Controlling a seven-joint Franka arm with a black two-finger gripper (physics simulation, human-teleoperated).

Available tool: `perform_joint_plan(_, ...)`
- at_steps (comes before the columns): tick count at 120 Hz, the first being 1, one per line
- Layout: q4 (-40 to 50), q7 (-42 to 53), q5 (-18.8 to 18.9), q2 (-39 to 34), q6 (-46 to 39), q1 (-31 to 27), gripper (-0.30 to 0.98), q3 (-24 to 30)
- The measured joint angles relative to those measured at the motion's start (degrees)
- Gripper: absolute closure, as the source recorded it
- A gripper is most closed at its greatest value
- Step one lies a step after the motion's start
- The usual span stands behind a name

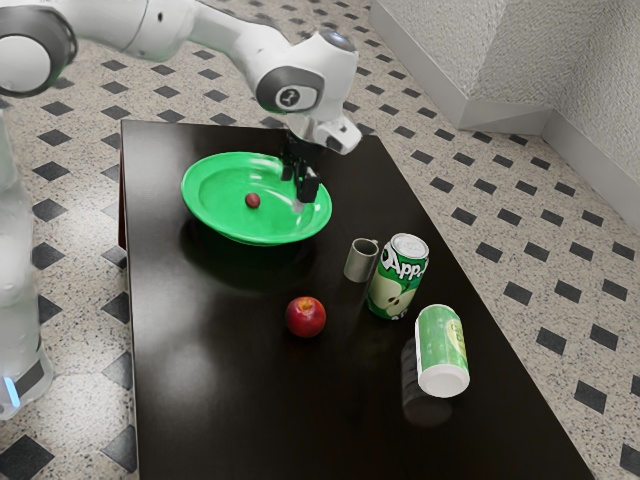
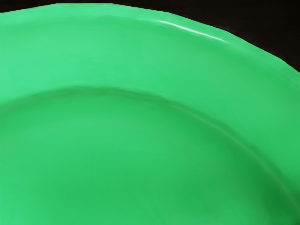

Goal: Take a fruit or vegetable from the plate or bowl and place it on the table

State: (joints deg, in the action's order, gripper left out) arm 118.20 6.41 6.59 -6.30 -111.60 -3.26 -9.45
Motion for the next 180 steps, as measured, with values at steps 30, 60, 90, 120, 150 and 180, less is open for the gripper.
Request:
perform_joint_plan(30, 2.2, -1.0, -0.1, -0.9, -2.2, 1.0, 0.00, -1.2)
perform_joint_plan(60, 7.9, -2.2, 0.4, -5.8, -3.0, 1.0, 0.00, -3.1)
perform_joint_plan(90, 10.4, -3.3, 1.8, -6.2, -4.5, 0.8, 0.00, -5.3)
perform_joint_plan(120, 11.8, -4.2, 2.1, -6.3, -5.0, 1.0, 0.00, -6.2)
perform_joint_plan(150, 12.6, -5.1, 2.2, -5.6, -5.6, 1.0, 0.00, -6.9)
perform_joint_plan(180, 12.7, -6.4, 2.2, -4.5, -6.5, 1.4, 0.23, -6.9)
